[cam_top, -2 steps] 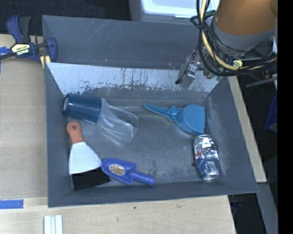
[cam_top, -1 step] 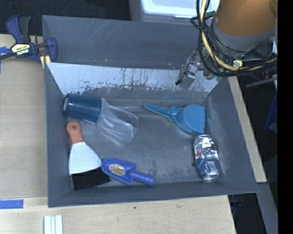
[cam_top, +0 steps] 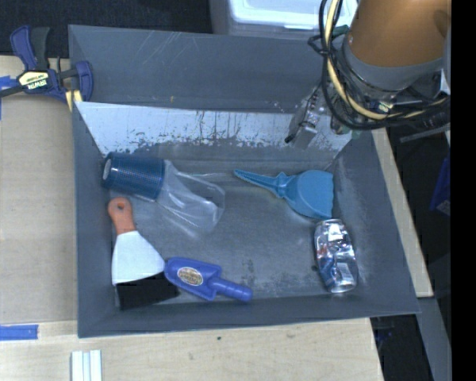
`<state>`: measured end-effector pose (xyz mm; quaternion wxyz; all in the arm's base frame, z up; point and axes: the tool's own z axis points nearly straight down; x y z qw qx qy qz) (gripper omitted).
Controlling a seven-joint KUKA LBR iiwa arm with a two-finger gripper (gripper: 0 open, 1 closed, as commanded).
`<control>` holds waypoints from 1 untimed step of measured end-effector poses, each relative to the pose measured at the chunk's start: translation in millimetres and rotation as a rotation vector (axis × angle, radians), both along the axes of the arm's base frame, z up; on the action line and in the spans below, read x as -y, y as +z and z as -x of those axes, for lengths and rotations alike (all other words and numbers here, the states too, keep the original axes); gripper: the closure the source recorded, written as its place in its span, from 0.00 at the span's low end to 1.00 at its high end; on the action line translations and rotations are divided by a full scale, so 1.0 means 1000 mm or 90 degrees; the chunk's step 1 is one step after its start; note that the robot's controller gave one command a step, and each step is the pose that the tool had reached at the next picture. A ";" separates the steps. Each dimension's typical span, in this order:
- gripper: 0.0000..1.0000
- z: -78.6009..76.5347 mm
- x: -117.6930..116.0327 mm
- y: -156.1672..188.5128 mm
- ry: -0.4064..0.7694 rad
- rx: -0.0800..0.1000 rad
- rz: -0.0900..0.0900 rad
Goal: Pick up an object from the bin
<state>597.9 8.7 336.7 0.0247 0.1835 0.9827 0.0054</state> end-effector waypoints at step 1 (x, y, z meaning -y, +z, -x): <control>1.00 -0.029 -0.030 0.050 0.128 0.003 0.007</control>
Offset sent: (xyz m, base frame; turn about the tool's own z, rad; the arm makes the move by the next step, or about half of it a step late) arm 0.0248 0.0143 -0.0286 0.2184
